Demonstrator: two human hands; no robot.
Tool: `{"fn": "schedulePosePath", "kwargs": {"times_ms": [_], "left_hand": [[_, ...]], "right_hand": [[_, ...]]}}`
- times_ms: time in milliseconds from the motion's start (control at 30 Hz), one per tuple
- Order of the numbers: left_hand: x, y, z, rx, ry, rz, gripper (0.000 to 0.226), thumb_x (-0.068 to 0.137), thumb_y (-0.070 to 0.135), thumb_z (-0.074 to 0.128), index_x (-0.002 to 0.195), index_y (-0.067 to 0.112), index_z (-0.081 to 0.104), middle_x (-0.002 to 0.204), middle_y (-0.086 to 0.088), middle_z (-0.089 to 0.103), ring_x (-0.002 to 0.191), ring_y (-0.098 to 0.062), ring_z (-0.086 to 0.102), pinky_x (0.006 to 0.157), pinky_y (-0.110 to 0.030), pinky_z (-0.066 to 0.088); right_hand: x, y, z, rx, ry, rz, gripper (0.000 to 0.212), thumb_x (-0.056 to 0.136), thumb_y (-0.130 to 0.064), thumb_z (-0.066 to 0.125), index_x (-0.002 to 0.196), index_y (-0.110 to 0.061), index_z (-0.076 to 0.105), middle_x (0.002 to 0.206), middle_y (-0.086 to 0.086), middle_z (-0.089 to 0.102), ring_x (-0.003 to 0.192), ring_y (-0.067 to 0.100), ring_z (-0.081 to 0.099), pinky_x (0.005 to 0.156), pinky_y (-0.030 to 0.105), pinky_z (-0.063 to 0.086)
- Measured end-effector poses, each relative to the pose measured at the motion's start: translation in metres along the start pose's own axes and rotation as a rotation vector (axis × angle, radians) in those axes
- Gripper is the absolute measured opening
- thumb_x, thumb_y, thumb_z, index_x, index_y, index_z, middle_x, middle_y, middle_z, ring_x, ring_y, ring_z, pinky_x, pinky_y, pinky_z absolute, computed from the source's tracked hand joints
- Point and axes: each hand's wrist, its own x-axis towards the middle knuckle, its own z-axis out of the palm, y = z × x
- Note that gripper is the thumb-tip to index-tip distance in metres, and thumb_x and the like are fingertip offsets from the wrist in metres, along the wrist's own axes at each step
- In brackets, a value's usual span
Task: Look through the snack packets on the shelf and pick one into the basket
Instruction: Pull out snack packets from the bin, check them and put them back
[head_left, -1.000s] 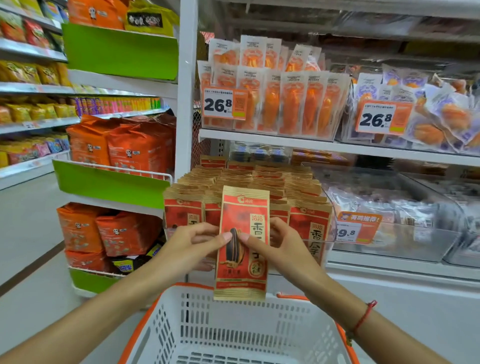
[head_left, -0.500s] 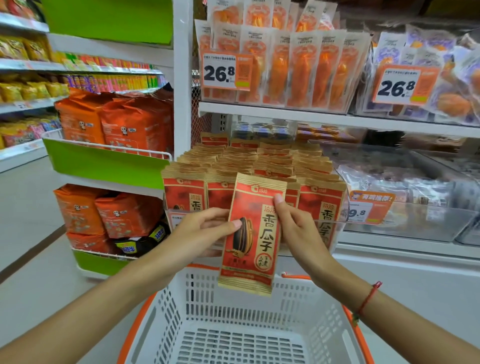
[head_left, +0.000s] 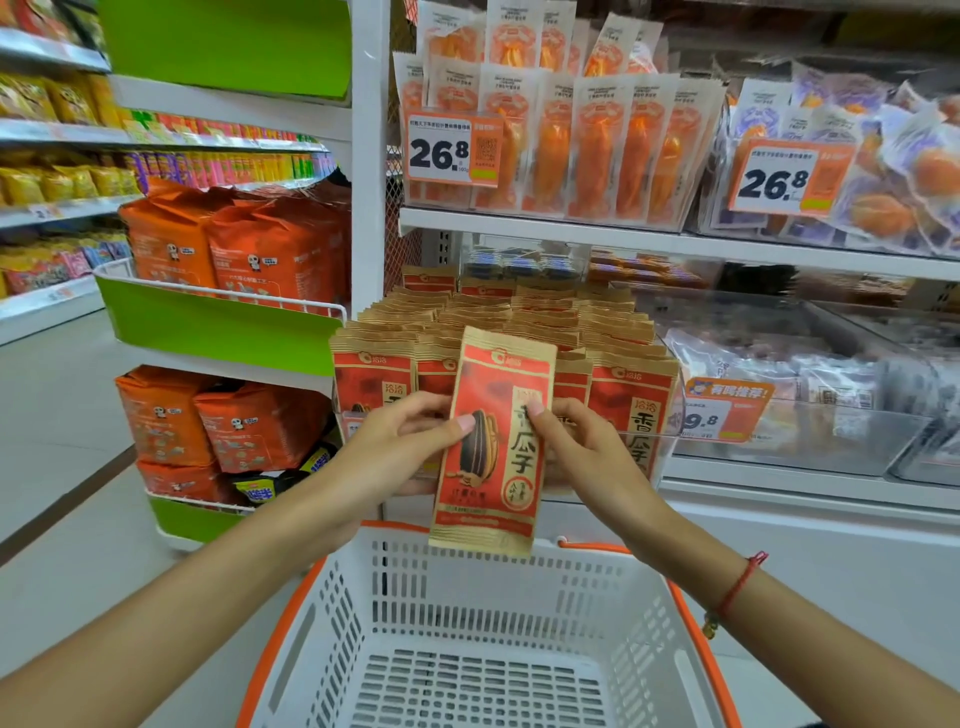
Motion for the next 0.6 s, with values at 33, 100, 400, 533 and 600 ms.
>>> {"fn": "schedulePosePath", "kwargs": {"times_ms": [33,100,400,533,600], "left_hand": [[-0.001,0.0,0.0,-0.033,0.02,0.009,0.02,0.092,0.032,0.061,0.112,0.029,0.063,0.103,0.007,0.073,0.088,-0.004,0.071,0.069,-0.021,0.058],[-0.003,-0.001,0.0,-0.077,0.046,0.029,0.026,0.092,0.033,0.061,0.118,0.028,0.061,0.108,0.005,0.072,0.091,-0.006,0.071,0.073,-0.024,0.059],[-0.008,-0.001,0.001,-0.204,0.107,0.114,0.027,0.096,0.027,0.056,0.122,0.021,0.06,0.111,0.001,0.072,0.097,-0.006,0.07,0.066,-0.021,0.058],[-0.007,-0.004,-0.001,-0.207,0.075,0.112,0.03,0.095,0.03,0.057,0.124,0.024,0.059,0.113,0.004,0.072,0.102,-0.005,0.068,0.074,-0.025,0.06],[-0.007,-0.006,0.0,-0.194,0.044,0.101,0.03,0.094,0.032,0.058,0.124,0.027,0.059,0.112,0.005,0.072,0.102,-0.005,0.068,0.076,-0.025,0.059]], "right_hand": [[-0.001,-0.001,-0.001,0.005,-0.013,-0.007,0.025,0.098,-0.034,0.051,0.108,-0.012,0.056,0.085,-0.004,0.073,0.074,0.003,0.071,0.057,0.014,0.051],[-0.001,-0.003,-0.003,-0.009,-0.049,-0.026,0.02,0.095,-0.032,0.056,0.111,-0.02,0.055,0.098,0.002,0.072,0.08,0.003,0.07,0.06,0.013,0.051],[0.003,-0.003,-0.015,-0.032,-0.265,-0.061,0.077,0.078,0.005,0.073,0.139,-0.028,0.04,0.116,0.007,0.06,0.1,0.015,0.069,0.086,0.033,0.058],[0.005,-0.005,-0.021,0.03,-0.313,-0.038,0.076,0.076,0.011,0.072,0.132,-0.032,0.044,0.12,0.013,0.06,0.104,0.023,0.068,0.087,0.04,0.058],[0.004,-0.003,-0.021,0.044,-0.322,-0.02,0.075,0.075,0.011,0.072,0.131,-0.029,0.044,0.119,0.013,0.063,0.105,0.025,0.068,0.09,0.044,0.056]]}}
